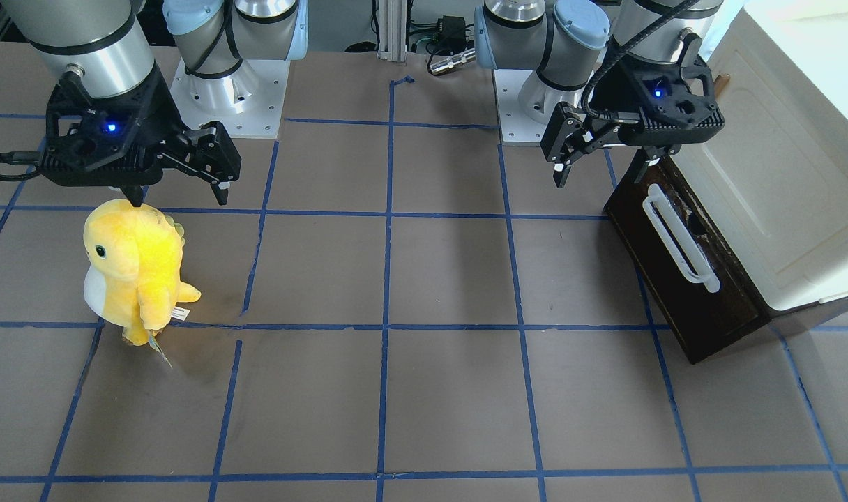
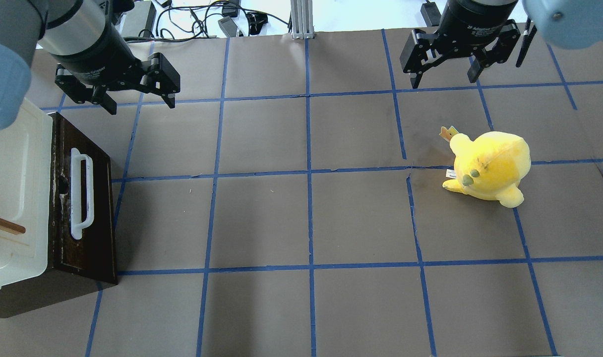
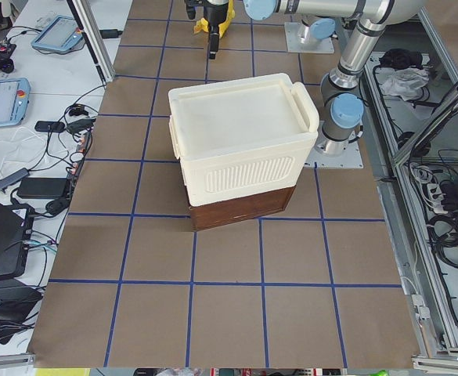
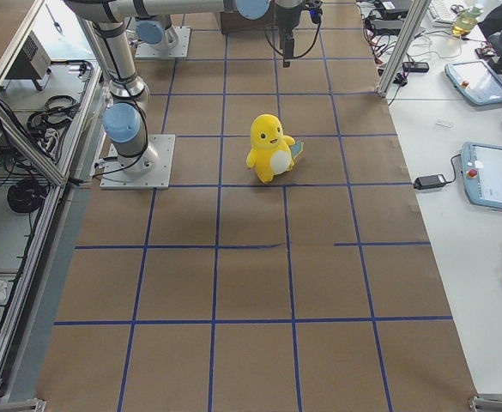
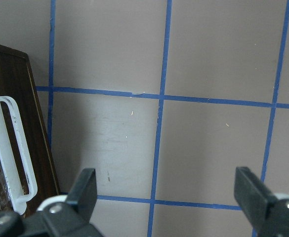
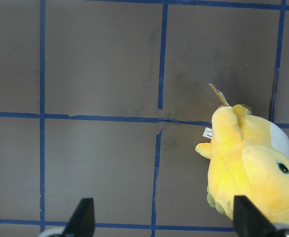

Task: Pull drawer sideways

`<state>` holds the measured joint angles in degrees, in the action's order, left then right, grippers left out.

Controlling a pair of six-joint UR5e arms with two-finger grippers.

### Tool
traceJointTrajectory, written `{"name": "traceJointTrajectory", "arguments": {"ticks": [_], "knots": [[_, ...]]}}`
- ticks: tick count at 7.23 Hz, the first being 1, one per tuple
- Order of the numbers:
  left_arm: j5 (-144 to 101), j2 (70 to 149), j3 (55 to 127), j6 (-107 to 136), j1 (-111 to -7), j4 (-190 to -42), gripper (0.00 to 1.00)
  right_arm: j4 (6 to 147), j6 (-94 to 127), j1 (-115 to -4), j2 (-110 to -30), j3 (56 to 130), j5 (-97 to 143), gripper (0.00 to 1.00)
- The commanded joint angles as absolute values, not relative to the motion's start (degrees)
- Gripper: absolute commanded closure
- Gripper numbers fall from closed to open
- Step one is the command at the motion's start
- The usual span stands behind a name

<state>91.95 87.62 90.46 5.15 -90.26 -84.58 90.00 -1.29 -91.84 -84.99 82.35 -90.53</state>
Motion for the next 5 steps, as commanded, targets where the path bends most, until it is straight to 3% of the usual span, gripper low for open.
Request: {"name": "traceJointTrajectory", "arguments": {"ticks": [1, 5], "knots": [[92.2, 87.71, 90.96, 4.57, -90.09, -84.46, 0.0, 90.0, -1.23, -91.85, -84.99, 82.35, -90.53, 0.0], [91.85, 89.28, 92.63, 3.61, -89.83, -81.4, 0.0, 90.0, -1.23, -91.85, -84.99, 82.35, -90.53, 0.0]]}}
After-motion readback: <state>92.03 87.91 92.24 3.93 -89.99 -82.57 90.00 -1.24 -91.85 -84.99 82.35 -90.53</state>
